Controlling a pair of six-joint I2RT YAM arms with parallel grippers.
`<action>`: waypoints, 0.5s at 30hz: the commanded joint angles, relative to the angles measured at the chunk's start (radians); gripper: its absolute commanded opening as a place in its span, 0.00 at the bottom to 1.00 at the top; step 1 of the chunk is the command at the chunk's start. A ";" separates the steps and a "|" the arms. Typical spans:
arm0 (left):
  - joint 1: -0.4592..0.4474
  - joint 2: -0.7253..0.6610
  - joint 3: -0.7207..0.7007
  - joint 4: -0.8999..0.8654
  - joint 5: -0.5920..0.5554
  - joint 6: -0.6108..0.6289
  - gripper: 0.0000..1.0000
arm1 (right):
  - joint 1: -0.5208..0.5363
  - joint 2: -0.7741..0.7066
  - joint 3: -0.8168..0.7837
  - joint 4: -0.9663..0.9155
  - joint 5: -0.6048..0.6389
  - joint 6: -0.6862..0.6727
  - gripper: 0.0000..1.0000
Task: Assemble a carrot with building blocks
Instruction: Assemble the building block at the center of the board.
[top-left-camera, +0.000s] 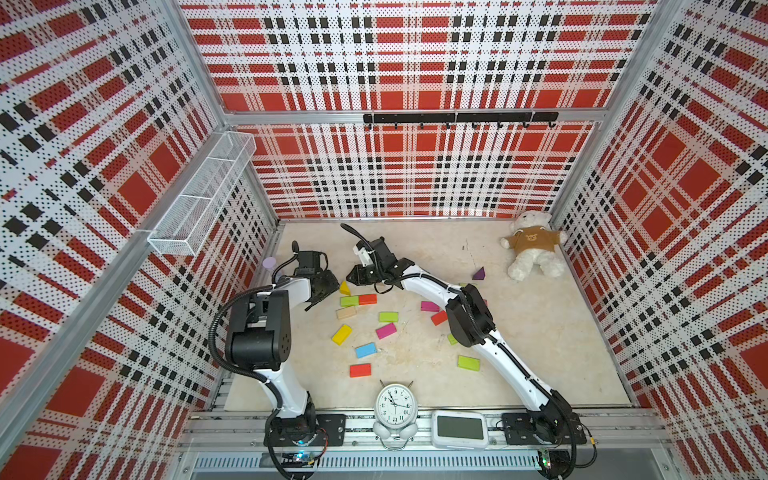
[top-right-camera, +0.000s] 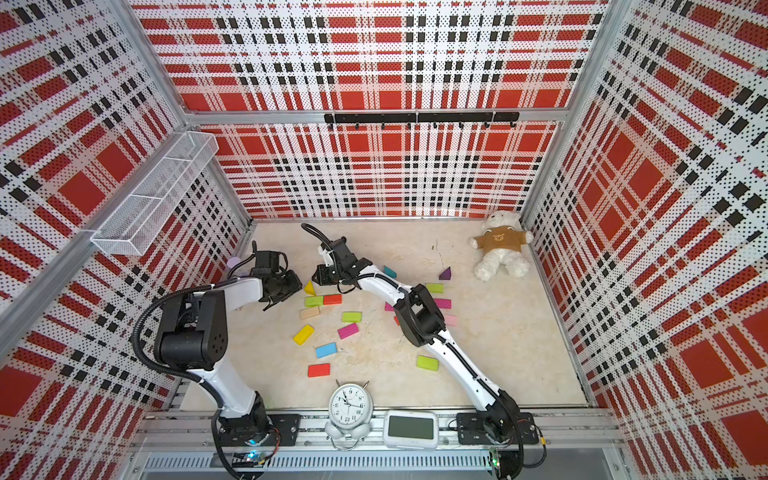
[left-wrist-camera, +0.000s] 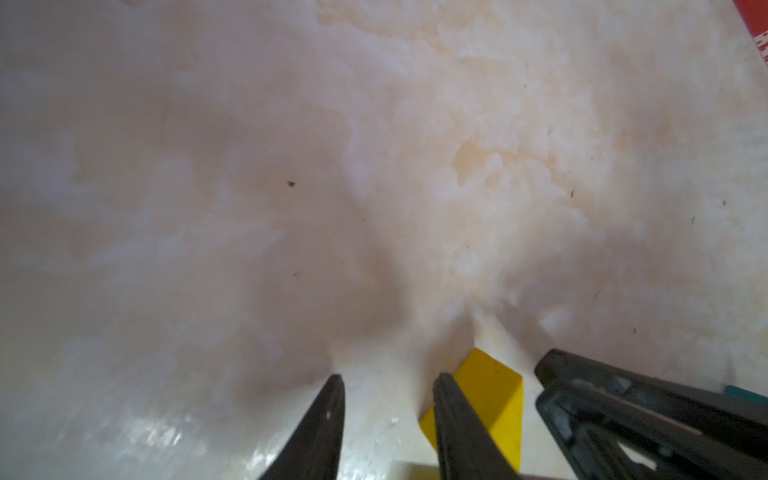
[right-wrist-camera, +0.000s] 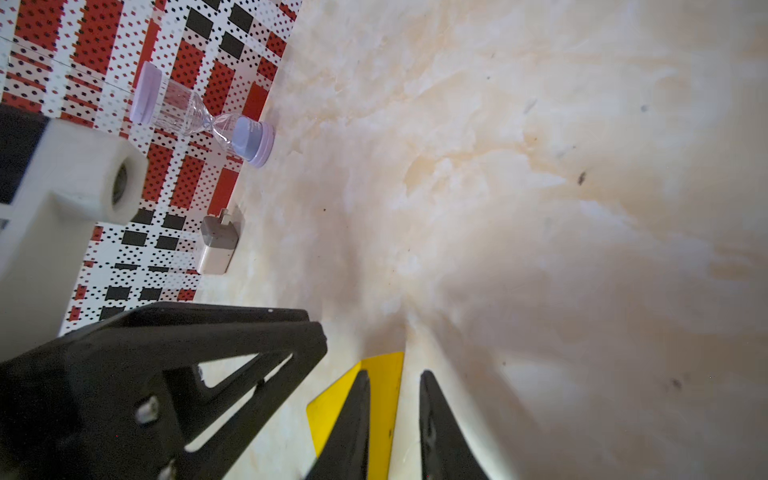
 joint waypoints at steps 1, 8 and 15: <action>0.012 0.007 -0.021 0.003 -0.005 -0.012 0.40 | 0.008 0.038 0.030 0.024 -0.009 0.007 0.22; 0.025 -0.001 -0.032 0.003 -0.002 -0.014 0.41 | 0.016 0.050 0.040 0.018 -0.011 0.007 0.22; 0.031 -0.008 -0.037 0.004 0.001 -0.014 0.41 | 0.027 0.035 0.021 0.012 -0.011 -0.006 0.22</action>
